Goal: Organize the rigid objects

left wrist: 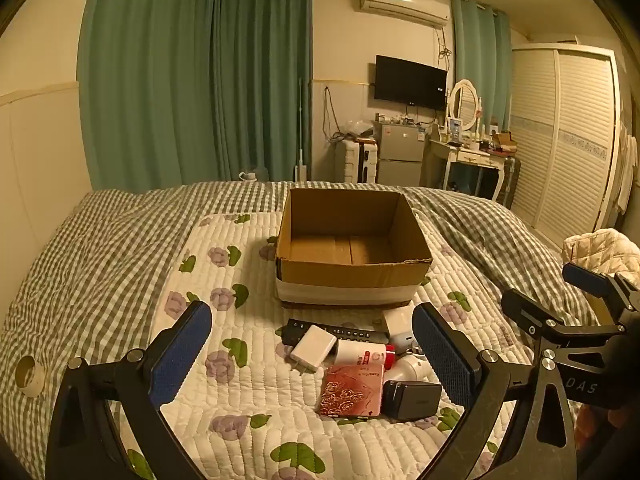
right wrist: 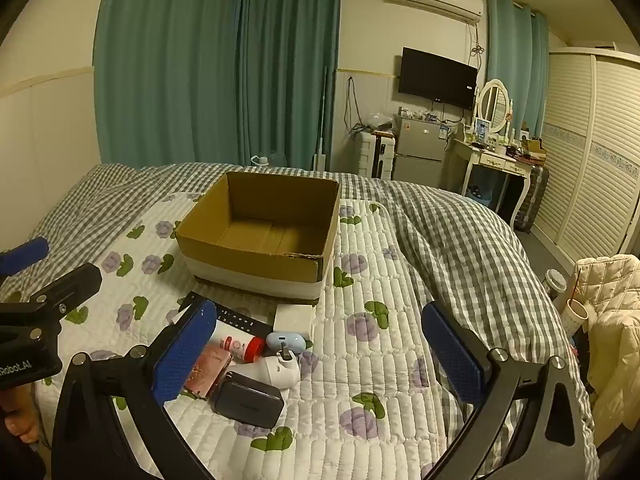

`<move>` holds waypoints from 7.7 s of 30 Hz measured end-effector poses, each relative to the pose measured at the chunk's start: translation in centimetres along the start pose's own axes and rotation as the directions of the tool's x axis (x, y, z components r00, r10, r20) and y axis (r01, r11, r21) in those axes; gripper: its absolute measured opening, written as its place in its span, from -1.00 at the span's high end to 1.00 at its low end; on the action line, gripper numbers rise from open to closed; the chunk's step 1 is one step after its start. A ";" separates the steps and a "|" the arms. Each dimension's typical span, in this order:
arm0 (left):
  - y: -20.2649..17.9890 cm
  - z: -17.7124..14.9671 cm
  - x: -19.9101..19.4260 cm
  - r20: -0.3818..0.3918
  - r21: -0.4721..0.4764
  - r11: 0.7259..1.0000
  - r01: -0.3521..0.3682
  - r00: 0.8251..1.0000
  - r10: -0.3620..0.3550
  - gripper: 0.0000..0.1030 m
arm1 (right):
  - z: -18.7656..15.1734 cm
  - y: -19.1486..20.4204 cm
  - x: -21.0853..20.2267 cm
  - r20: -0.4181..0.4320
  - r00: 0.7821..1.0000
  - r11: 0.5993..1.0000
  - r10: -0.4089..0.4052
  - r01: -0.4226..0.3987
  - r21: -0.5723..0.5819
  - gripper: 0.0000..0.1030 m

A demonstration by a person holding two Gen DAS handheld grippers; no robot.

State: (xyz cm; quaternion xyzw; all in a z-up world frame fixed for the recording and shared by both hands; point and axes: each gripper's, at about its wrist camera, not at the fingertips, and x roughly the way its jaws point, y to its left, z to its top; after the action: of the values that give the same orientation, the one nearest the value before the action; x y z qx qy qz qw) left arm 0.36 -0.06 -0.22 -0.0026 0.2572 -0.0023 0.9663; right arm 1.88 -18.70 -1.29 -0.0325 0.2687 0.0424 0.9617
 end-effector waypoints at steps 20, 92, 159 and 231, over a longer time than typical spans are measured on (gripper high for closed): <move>0.2 -0.3 0.3 -0.010 -0.008 1.000 0.000 1.000 0.000 -0.98 | -0.4 0.1 0.1 -0.009 1.000 1.000 0.004 -0.004 -0.002 -1.00; 1.3 -6.4 9.2 -0.278 0.065 0.996 -0.058 0.958 0.074 -0.98 | -9.5 4.1 12.6 -0.467 0.871 0.988 0.153 -0.152 0.039 -0.87; -1.6 10.1 22.4 -0.246 0.133 0.991 0.021 0.969 0.012 -0.39 | 13.9 -0.4 20.1 -0.127 0.977 0.985 0.170 -0.171 0.006 -0.32; 0.3 -7.0 20.2 -0.496 0.240 0.951 0.195 0.866 -0.052 0.12 | -3.6 2.6 18.5 -0.438 0.894 0.994 0.090 -0.110 -0.021 -0.95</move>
State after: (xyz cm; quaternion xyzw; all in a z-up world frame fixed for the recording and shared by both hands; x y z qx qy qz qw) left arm 14.39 0.10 -16.30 0.1192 0.4870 -0.1019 0.8592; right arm 15.53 -15.25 -14.10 -0.0490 0.4774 0.0896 0.8727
